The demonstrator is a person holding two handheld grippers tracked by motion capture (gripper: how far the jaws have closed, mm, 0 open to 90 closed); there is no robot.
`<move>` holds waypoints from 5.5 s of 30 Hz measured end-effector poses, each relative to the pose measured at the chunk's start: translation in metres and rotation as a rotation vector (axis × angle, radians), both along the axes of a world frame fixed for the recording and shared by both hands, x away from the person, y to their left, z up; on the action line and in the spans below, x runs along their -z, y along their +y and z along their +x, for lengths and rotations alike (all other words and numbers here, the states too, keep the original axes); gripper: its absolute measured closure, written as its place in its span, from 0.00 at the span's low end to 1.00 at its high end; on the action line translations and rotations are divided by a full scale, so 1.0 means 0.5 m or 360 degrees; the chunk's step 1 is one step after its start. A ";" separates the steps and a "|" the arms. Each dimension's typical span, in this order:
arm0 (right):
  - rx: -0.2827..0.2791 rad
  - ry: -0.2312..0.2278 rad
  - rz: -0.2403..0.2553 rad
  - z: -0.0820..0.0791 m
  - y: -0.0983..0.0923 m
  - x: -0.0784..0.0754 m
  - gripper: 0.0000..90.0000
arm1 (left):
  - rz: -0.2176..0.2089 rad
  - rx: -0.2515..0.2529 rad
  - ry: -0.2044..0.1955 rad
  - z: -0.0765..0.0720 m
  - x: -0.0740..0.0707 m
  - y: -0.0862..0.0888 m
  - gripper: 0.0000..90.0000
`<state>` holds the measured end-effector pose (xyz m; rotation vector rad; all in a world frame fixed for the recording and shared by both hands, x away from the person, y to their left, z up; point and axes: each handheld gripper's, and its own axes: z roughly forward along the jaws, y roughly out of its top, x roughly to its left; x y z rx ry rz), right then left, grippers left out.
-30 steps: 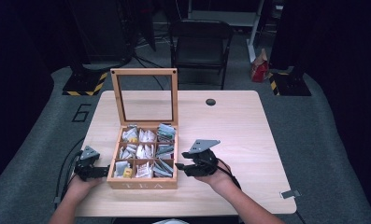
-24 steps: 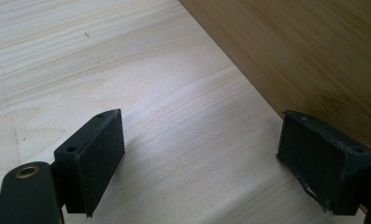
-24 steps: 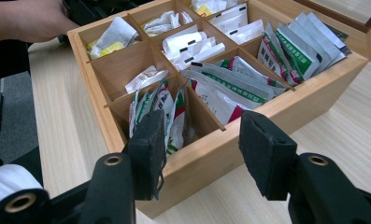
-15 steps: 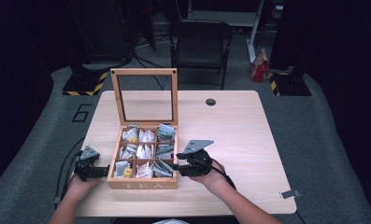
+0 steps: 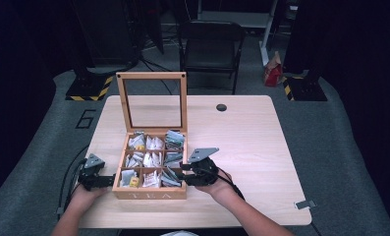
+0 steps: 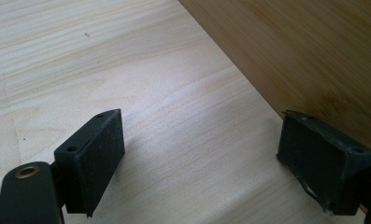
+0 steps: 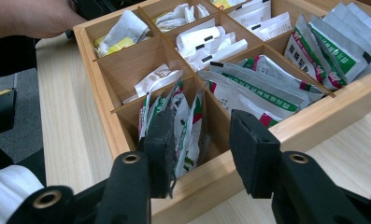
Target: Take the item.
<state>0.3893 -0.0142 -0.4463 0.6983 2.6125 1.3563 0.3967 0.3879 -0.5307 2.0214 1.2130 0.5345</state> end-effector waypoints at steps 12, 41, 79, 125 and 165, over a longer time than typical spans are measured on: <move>-0.0028 0.0017 -0.0005 0.008 0.014 0.009 0.78 | -0.0003 -0.0002 -0.0005 0.000 0.001 0.000 0.16; -0.0093 0.0075 -0.0048 0.009 0.043 0.027 0.87 | -0.0003 -0.0003 -0.0006 0.000 0.001 0.000 0.16; -0.0110 0.0067 -0.0097 0.015 0.059 0.039 1.00 | 0.0000 -0.0001 -0.0007 0.000 0.000 0.000 0.16; -0.0127 0.0051 0.0055 0.012 0.029 -0.068 1.00 | -0.0003 -0.0003 -0.0006 0.000 0.001 0.000 0.16; -0.0006 -0.0057 0.0107 0.017 -0.065 -0.142 1.00 | -0.0001 -0.0001 -0.0002 0.000 0.000 0.000 0.16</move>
